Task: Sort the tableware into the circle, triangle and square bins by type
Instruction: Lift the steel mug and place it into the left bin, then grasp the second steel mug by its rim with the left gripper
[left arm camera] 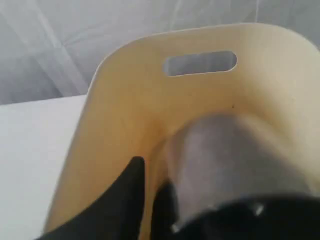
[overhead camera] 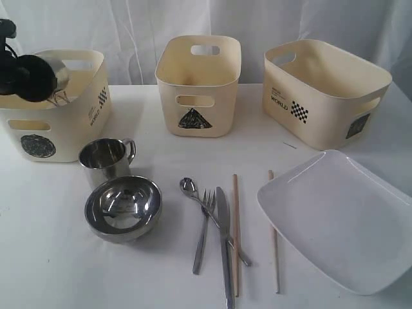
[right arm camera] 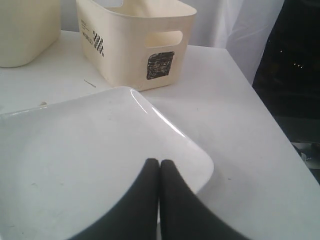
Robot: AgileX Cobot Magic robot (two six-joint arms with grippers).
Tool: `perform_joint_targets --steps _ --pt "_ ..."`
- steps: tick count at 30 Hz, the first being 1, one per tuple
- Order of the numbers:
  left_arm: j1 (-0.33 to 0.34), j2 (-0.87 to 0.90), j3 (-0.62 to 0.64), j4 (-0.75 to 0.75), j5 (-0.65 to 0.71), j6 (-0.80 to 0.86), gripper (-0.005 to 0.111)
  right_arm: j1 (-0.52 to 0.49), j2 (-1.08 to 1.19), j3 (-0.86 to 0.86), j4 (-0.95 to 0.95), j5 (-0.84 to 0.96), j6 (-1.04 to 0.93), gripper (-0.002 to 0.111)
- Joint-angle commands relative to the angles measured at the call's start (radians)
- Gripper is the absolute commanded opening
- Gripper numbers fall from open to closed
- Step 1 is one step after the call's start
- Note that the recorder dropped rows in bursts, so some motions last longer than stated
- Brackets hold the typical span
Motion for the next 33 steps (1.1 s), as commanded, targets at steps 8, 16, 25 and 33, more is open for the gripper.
perform_joint_targets --steps 8,16,25,33 --pt "0.001 -0.193 -0.017 0.014 0.314 -0.252 0.062 0.002 -0.005 0.001 0.0 -0.007 -0.001 0.0" --pt "-0.001 -0.476 -0.017 -0.095 0.72 -0.25 0.062 0.002 -0.005 0.001 0.0 -0.007 -0.001 0.0" --pt "-0.001 -0.432 0.15 -0.563 0.911 -0.018 0.062 0.002 -0.005 0.001 0.0 -0.007 -0.001 0.0" --pt "-0.001 -0.297 0.243 -0.991 0.751 0.237 0.062 0.002 -0.005 0.001 0.0 -0.007 -0.001 0.0"
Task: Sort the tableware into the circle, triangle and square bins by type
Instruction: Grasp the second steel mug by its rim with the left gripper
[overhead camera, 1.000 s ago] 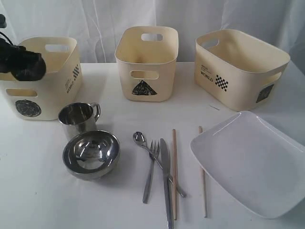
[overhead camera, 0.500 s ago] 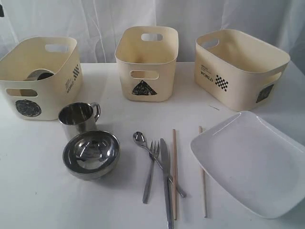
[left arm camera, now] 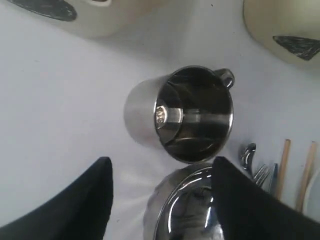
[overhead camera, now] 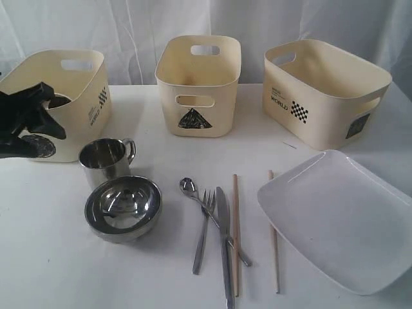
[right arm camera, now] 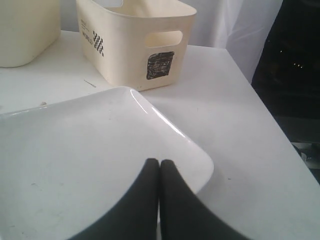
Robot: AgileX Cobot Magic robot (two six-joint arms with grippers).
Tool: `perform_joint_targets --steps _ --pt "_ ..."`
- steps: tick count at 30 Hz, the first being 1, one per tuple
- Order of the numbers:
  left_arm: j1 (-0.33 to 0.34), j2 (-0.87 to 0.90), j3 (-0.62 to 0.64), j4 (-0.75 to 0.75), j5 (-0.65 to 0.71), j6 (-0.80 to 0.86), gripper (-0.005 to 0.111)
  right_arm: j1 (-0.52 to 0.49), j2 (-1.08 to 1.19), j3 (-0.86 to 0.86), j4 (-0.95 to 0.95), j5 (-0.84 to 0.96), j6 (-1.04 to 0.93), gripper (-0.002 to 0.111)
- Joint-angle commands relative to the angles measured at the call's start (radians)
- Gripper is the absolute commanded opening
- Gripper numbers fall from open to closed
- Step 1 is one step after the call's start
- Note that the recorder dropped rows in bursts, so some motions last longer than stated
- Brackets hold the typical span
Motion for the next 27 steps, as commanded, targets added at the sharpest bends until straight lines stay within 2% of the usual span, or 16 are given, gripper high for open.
perform_joint_targets --steps 1,4,11,19,27 --pt "-0.003 0.057 0.016 -0.211 -0.058 0.131 0.062 0.002 -0.005 0.001 0.0 -0.007 -0.001 0.0" --pt "-0.035 0.088 0.016 -0.27 -0.082 0.229 0.062 0.002 -0.005 0.001 0.0 -0.007 -0.001 0.0" --pt "-0.161 0.154 0.016 -0.219 -0.212 0.311 0.062 0.002 -0.005 0.001 0.0 -0.007 -0.001 0.0" --pt "-0.17 0.139 0.016 -0.205 -0.19 0.305 0.062 0.002 -0.005 0.001 0.0 -0.007 -0.001 0.0" --pt "-0.17 0.086 0.016 -0.086 -0.196 0.191 0.062 0.002 -0.005 0.001 0.002 -0.007 -0.001 0.0"
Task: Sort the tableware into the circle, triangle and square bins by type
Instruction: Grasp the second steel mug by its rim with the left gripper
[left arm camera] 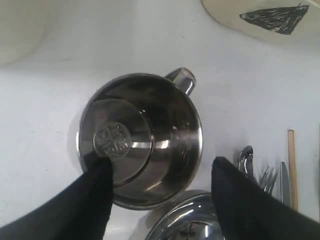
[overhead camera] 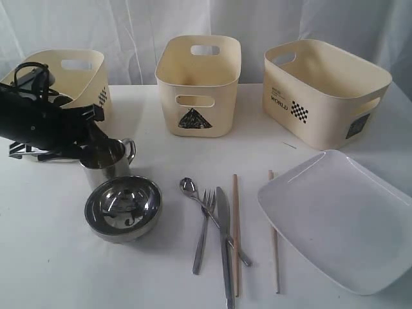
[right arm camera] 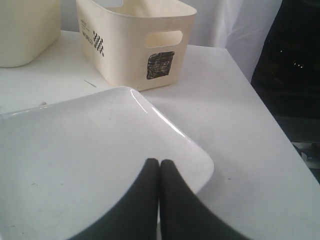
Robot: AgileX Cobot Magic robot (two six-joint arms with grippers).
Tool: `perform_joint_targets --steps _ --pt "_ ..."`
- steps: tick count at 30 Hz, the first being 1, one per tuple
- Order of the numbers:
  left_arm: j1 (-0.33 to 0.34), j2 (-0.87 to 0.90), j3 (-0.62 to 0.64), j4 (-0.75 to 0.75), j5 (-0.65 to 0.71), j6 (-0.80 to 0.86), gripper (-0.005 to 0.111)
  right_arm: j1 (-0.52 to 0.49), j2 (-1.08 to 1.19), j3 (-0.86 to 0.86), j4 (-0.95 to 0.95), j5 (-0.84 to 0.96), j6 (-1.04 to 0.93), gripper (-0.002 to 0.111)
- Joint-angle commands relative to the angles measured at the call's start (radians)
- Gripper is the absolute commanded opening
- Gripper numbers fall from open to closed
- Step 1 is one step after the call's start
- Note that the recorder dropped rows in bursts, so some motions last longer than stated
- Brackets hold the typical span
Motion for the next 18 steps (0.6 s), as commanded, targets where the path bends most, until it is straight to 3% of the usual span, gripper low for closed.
perform_joint_targets --steps 1,5,10,18 --pt "-0.007 -0.034 0.006 0.057 0.003 -0.063 0.061 0.002 -0.005 0.001 0.002 -0.007 -0.001 0.0" --pt "-0.007 -0.044 0.006 0.078 -0.041 -0.069 0.058 0.002 -0.005 0.001 0.002 -0.007 -0.001 0.0" --pt "-0.007 -0.02 0.035 0.112 -0.195 -0.069 0.057 0.002 -0.005 0.001 0.002 -0.007 -0.001 0.0" --pt "-0.007 0.101 0.037 0.113 -0.14 -0.068 0.057 0.002 -0.005 0.001 0.002 -0.007 -0.001 0.0"
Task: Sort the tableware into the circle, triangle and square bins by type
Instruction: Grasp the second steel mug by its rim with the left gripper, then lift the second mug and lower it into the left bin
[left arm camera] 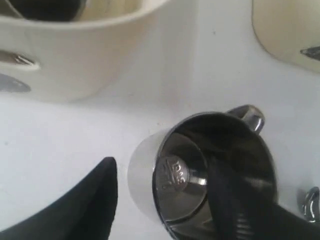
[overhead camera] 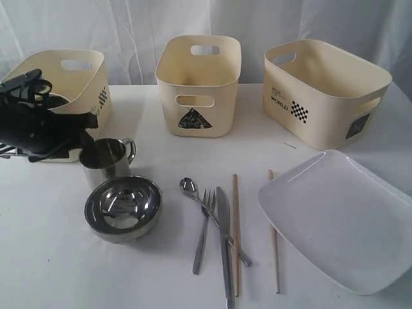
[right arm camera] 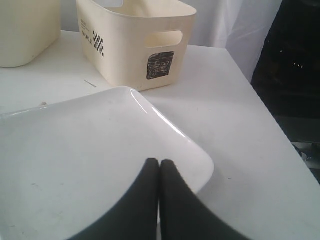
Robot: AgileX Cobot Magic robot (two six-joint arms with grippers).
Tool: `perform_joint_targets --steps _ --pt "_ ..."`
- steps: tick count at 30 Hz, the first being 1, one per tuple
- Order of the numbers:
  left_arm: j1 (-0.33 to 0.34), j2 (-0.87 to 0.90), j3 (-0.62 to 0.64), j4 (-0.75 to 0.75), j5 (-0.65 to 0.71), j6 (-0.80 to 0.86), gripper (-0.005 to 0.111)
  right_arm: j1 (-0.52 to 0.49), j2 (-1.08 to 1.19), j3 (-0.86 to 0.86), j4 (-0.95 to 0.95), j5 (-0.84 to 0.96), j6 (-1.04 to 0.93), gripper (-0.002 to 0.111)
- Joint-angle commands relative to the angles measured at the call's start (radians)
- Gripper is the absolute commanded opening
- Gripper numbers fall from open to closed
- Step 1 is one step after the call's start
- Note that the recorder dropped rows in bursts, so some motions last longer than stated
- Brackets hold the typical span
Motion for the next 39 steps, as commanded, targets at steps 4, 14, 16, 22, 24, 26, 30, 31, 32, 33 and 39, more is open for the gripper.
perform_joint_targets --steps 4,14,16,22,24,26,30,31,32,33,39 --pt "-0.007 0.126 0.01 0.0 0.053 -0.003 0.057 0.002 -0.005 0.001 0.002 -0.007 -0.001 0.0" --pt "-0.007 0.088 0.006 0.01 0.036 -0.003 0.007 0.002 -0.005 0.001 0.002 -0.007 -0.001 0.0" --pt "-0.007 0.049 0.001 0.035 0.043 0.001 0.0 0.002 -0.005 0.001 0.002 -0.007 -0.001 0.0" --pt "-0.007 -0.113 -0.037 0.106 0.18 0.001 0.0 0.002 -0.005 0.001 0.002 -0.007 -0.001 0.0" --pt "-0.007 -0.187 -0.056 0.135 0.224 0.001 0.0 0.002 -0.005 0.001 0.002 -0.007 -0.001 0.0" --pt "-0.007 -0.264 -0.078 0.165 0.246 0.001 0.0 0.002 -0.005 0.001 0.003 -0.007 -0.001 0.0" --pt "-0.007 -0.39 -0.123 0.269 0.125 0.001 0.0 0.002 -0.005 0.001 0.003 -0.007 -0.001 0.0" --pt "-0.007 -0.41 -0.123 0.297 0.053 0.001 0.0 0.002 -0.005 0.001 0.003 -0.007 -0.001 0.0" --pt "-0.007 -0.429 -0.123 0.333 -0.041 0.001 0.0 0.002 -0.005 0.001 0.003 -0.007 -0.001 0.0" --pt "-0.007 -0.44 -0.123 0.371 -0.133 0.003 0.0 0.002 -0.005 0.001 0.003 -0.007 -0.001 0.0" --pt "-0.007 -0.392 -0.119 0.462 -0.479 0.162 0.0 0.002 -0.005 0.001 0.003 -0.007 -0.001 0.0"
